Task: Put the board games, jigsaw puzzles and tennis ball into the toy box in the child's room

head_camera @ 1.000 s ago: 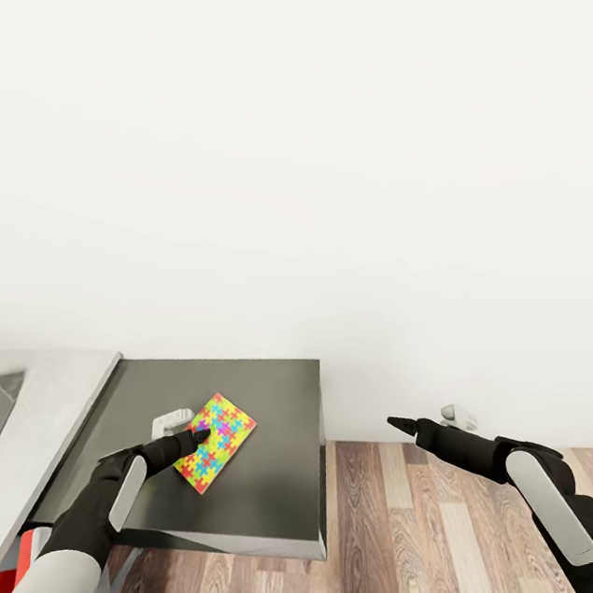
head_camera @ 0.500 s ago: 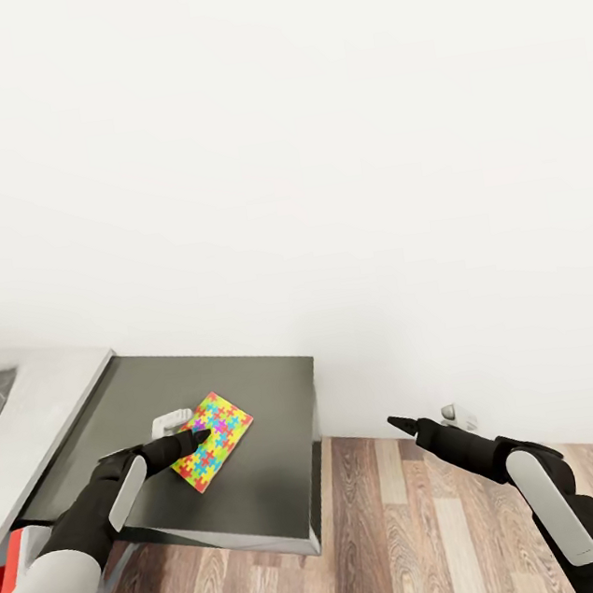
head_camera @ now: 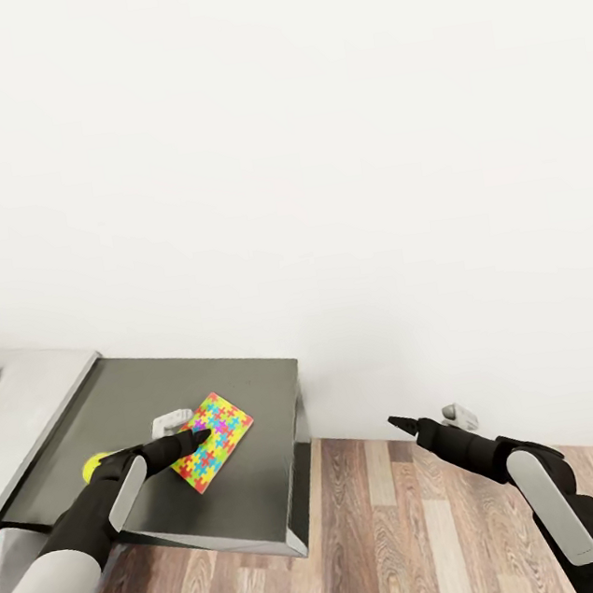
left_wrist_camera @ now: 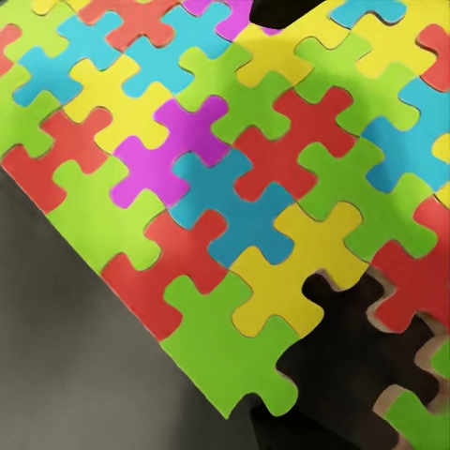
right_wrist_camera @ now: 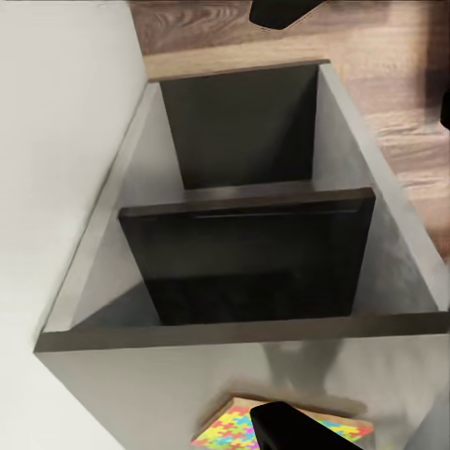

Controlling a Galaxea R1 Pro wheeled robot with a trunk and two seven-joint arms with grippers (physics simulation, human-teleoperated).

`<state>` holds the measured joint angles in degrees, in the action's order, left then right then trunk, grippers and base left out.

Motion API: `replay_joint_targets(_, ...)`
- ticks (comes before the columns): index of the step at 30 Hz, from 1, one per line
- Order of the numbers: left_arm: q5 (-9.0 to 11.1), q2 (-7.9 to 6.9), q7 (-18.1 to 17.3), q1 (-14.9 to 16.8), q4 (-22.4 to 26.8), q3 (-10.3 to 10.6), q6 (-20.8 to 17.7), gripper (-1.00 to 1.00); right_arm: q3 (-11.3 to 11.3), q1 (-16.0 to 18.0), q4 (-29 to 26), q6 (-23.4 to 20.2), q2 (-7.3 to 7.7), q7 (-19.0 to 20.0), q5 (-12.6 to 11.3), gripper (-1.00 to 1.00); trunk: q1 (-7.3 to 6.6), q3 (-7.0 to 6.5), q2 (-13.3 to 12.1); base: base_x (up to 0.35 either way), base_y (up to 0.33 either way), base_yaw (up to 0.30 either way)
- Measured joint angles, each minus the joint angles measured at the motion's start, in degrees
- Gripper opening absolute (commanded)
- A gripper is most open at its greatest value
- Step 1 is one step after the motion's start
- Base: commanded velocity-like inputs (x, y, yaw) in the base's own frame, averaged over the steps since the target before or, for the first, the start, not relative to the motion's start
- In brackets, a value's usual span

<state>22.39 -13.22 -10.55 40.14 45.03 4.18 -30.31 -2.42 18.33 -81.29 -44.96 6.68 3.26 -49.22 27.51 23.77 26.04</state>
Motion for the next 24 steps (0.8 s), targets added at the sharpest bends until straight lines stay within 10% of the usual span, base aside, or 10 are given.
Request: replay_joint_targets(24, -0.01, -0.01, -0.07, 0.00, 0.01, -0.18, -0.02, 1.00, 0.14, 0.00, 0.08, 0.10, 0.01, 0.00, -0.02, 1.00, 0.00, 0.00, -0.01, -0.032, -0.173, 0.000)
